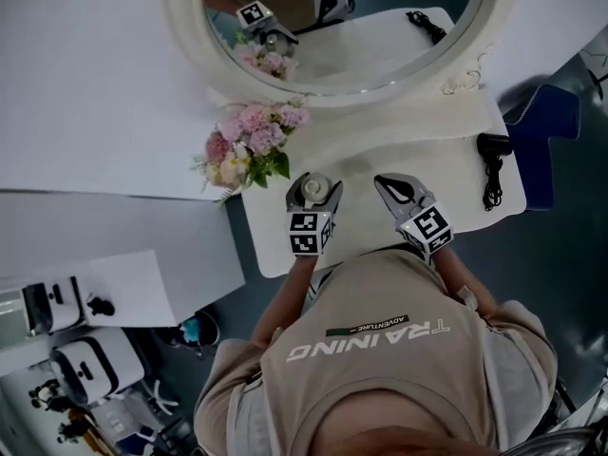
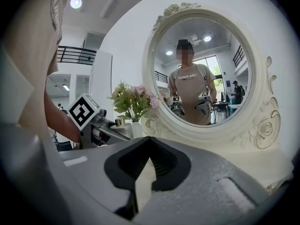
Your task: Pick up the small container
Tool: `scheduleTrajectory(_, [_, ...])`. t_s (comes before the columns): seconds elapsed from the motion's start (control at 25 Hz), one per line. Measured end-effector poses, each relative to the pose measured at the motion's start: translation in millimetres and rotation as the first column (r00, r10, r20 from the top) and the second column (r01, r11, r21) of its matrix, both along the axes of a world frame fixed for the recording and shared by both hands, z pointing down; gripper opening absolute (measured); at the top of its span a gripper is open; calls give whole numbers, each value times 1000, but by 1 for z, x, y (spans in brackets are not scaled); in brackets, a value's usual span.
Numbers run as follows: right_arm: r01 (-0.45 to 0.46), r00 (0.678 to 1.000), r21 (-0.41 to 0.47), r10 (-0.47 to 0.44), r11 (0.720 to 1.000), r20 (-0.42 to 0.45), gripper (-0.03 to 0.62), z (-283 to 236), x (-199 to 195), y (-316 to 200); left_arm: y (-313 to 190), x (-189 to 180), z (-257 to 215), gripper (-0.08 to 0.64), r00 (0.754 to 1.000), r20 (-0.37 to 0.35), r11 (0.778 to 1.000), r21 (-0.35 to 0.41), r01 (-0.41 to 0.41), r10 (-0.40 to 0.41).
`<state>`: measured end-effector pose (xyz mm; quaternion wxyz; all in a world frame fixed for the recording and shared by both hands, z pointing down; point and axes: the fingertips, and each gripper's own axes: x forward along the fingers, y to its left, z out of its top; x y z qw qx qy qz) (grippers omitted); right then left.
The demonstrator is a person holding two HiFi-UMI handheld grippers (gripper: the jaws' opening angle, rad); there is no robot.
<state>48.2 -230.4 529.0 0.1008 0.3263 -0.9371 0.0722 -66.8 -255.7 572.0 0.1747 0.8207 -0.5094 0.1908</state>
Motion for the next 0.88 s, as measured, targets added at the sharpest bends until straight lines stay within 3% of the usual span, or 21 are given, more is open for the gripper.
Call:
scheduleTrajectory(0.4, [32, 999, 66, -32, 997, -1, 3, -31, -18, 1, 32, -31, -34, 354, 999, -27, 998, 63, 29, -27])
scheduleTrajectory(0.6, [80, 996, 148, -74, 986, -47, 3, -48, -34, 6, 38, -47, -46, 354, 998, -32, 995, 92, 48, -46])
scheduleTrajectory(0.88, [48, 998, 92, -52, 995, 38, 3, -57, -37, 3, 40, -70, -51, 354, 994, -52, 988, 110, 104, -99])
